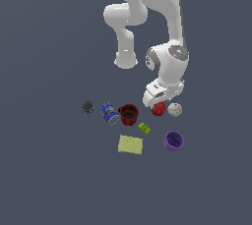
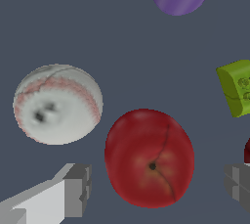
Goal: Pick up a designated object from a clutter of objects.
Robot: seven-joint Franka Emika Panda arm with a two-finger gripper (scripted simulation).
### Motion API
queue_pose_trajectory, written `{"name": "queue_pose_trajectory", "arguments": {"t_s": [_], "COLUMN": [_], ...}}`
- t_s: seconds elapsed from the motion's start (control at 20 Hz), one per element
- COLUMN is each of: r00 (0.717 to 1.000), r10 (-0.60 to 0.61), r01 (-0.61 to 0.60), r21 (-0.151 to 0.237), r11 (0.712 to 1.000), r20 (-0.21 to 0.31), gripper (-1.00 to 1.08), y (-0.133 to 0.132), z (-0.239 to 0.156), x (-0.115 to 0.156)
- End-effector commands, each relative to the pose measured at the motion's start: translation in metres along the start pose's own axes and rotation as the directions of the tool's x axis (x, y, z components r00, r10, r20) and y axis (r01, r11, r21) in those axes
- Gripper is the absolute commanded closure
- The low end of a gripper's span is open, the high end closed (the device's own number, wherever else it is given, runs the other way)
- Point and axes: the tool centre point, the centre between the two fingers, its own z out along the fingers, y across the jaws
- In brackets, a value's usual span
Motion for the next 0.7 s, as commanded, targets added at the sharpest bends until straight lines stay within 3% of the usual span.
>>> {"name": "queue_pose_trajectory", "arguments": {"t_s": [0.0, 0.55, 0.6, 0.65], "r00": [1.0, 1.0, 1.0, 1.0], "r10": [0.0, -0.002, -0.002, -0.002], "r01": [0.0, 0.002, 0.002, 0.002], "r21": [0.0, 0.001, 0.001, 0.001], "r11": [1.0, 1.0, 1.0, 1.0], "r20": [0.001, 0.0, 0.0, 0.0], "gripper": [-0.92, -0.92, 1.08, 1.08], "y": [0.0, -0.001, -0.001, -0.001], "z": [0.009, 0.041, 0.041, 0.041], "x": [-0.001, -0.001, -0.001, -0.001]}}
